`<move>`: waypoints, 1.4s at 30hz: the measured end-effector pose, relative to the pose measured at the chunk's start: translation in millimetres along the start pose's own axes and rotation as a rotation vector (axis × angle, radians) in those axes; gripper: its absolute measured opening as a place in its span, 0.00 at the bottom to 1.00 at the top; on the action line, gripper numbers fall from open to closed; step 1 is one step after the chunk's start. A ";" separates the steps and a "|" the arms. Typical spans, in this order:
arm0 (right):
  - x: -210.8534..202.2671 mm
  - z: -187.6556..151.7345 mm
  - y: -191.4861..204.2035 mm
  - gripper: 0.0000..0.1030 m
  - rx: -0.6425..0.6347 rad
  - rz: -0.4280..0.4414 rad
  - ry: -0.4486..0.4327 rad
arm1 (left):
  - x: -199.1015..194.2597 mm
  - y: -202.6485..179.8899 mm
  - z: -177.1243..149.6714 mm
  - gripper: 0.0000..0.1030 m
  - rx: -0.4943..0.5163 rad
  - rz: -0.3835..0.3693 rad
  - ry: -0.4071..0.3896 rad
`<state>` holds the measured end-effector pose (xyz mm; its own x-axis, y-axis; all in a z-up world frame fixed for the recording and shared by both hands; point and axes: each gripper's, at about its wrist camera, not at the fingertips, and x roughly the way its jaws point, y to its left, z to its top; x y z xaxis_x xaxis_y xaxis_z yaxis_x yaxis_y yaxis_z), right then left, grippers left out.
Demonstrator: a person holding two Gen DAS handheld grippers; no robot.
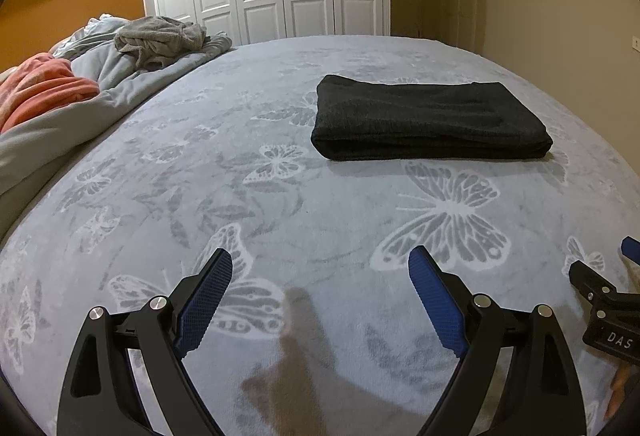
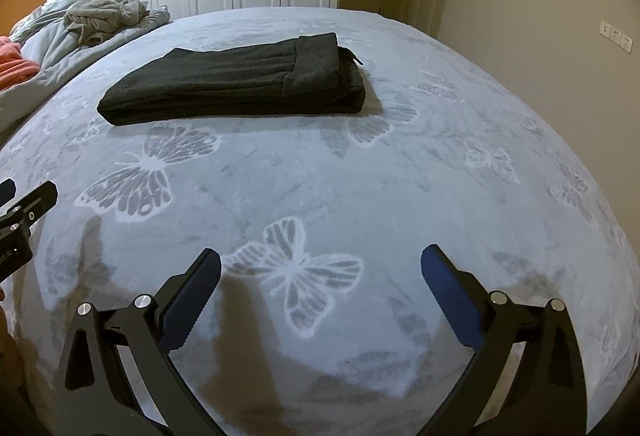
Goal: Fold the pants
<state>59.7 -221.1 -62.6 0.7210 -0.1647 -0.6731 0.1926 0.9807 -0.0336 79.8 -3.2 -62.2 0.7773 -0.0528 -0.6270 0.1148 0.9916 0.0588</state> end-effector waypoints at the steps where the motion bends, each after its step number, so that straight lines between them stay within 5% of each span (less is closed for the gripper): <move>1: -0.6 -0.7 1.1 0.95 -0.001 -0.001 0.000 | -0.3 -0.4 -0.2 0.85 -0.001 0.005 -0.001; 42: -0.8 -1.2 4.4 0.95 -0.006 -0.004 -0.001 | -2.0 -7.6 -3.9 0.85 0.033 0.006 0.011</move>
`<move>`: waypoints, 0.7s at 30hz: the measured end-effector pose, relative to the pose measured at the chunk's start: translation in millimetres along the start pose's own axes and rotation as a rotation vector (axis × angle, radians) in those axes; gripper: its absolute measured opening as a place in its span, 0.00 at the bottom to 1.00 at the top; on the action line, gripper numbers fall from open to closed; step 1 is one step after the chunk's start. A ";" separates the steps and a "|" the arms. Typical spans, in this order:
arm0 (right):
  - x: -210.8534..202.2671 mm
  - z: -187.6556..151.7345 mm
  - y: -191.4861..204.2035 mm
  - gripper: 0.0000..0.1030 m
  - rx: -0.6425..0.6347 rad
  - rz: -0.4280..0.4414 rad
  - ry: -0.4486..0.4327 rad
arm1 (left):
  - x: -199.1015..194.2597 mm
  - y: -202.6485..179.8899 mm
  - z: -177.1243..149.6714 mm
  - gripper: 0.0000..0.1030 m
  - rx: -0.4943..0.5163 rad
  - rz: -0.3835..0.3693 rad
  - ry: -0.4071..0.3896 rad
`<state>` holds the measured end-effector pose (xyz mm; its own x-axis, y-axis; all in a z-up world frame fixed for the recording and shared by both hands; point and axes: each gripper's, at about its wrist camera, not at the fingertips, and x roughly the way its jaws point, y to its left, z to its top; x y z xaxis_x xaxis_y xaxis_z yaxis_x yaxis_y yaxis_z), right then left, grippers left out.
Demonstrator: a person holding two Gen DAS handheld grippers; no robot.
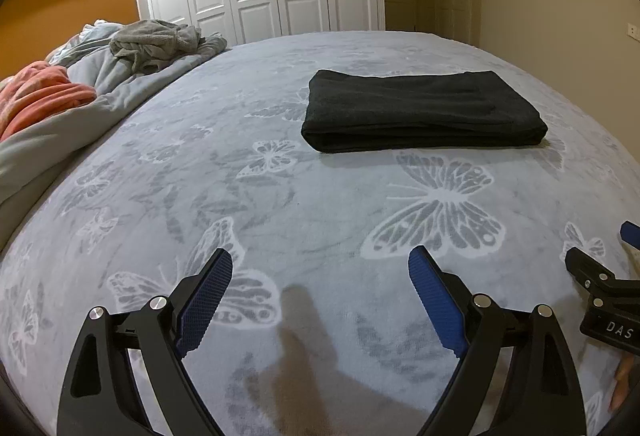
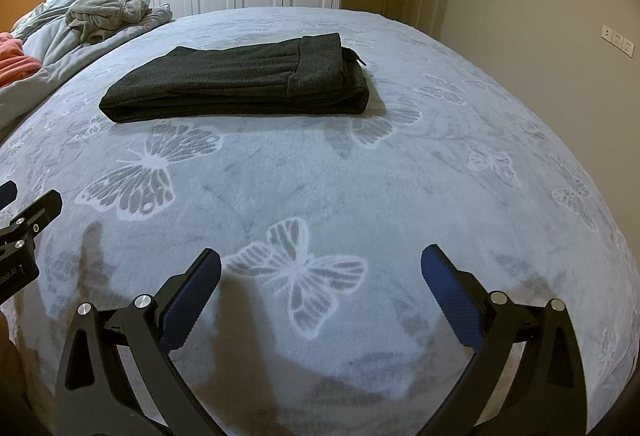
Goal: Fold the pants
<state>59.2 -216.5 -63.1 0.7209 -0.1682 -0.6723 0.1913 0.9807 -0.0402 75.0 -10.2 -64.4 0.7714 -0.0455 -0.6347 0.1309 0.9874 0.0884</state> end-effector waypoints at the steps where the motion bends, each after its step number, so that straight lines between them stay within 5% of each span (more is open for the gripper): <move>1: -0.2 0.0 0.2 0.95 0.000 0.000 0.000 | 0.2 -0.2 0.1 0.85 0.001 0.001 0.001; 21: -0.1 0.1 -0.4 0.95 -0.001 0.000 -0.001 | 1.6 -3.3 -0.2 0.85 0.017 -0.003 0.007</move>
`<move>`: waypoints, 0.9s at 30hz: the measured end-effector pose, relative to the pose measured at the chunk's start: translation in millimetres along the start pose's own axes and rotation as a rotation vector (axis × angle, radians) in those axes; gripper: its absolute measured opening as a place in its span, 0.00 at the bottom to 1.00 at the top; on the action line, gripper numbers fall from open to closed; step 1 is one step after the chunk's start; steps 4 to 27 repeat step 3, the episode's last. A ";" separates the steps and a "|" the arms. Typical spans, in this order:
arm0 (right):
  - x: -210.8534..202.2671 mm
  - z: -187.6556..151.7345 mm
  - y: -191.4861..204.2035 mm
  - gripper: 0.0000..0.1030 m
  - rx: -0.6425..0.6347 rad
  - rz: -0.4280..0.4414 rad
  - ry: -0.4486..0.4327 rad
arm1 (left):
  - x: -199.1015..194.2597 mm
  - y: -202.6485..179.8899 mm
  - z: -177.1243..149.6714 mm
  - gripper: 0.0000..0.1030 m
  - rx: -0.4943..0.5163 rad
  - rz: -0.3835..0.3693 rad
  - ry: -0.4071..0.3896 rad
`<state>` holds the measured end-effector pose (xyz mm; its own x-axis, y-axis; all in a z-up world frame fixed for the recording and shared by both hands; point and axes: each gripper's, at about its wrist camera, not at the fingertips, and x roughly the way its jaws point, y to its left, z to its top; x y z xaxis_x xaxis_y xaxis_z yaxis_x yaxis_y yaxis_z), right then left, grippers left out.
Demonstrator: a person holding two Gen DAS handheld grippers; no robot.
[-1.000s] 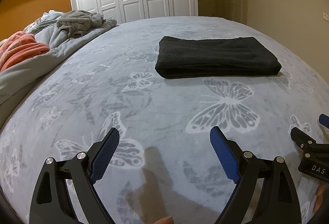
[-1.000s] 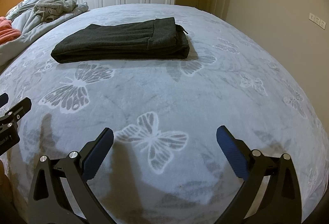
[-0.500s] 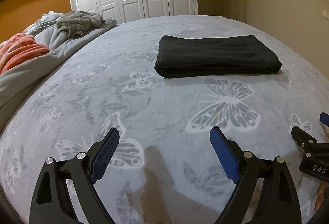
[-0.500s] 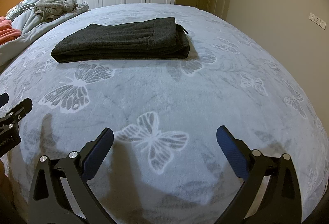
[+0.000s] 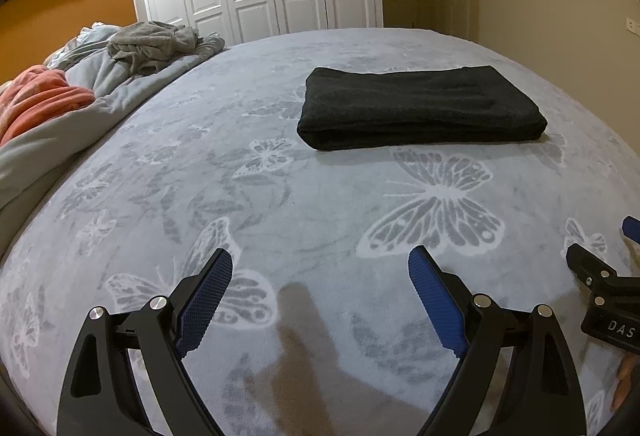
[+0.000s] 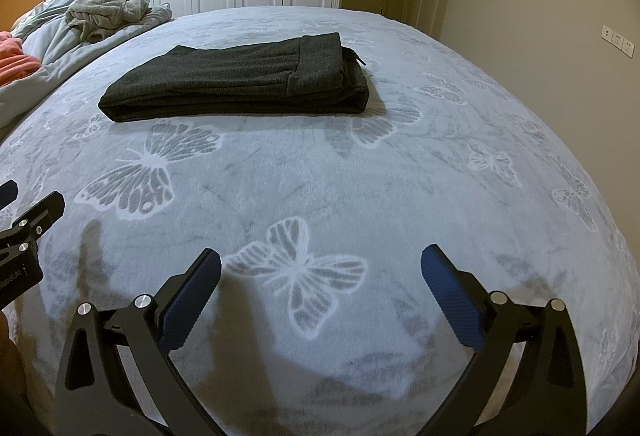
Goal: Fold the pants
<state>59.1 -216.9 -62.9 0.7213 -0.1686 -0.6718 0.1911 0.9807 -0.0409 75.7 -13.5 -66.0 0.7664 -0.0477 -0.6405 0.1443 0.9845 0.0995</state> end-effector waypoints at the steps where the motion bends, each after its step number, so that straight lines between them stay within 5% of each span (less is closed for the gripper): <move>1: 0.1 0.0 -0.2 0.95 0.000 0.001 0.000 | 0.1 0.1 0.1 0.85 -0.001 -0.002 0.000; 27: 0.3 0.0 0.0 0.95 -0.001 0.001 0.001 | 0.4 0.4 0.2 0.85 -0.004 0.002 0.002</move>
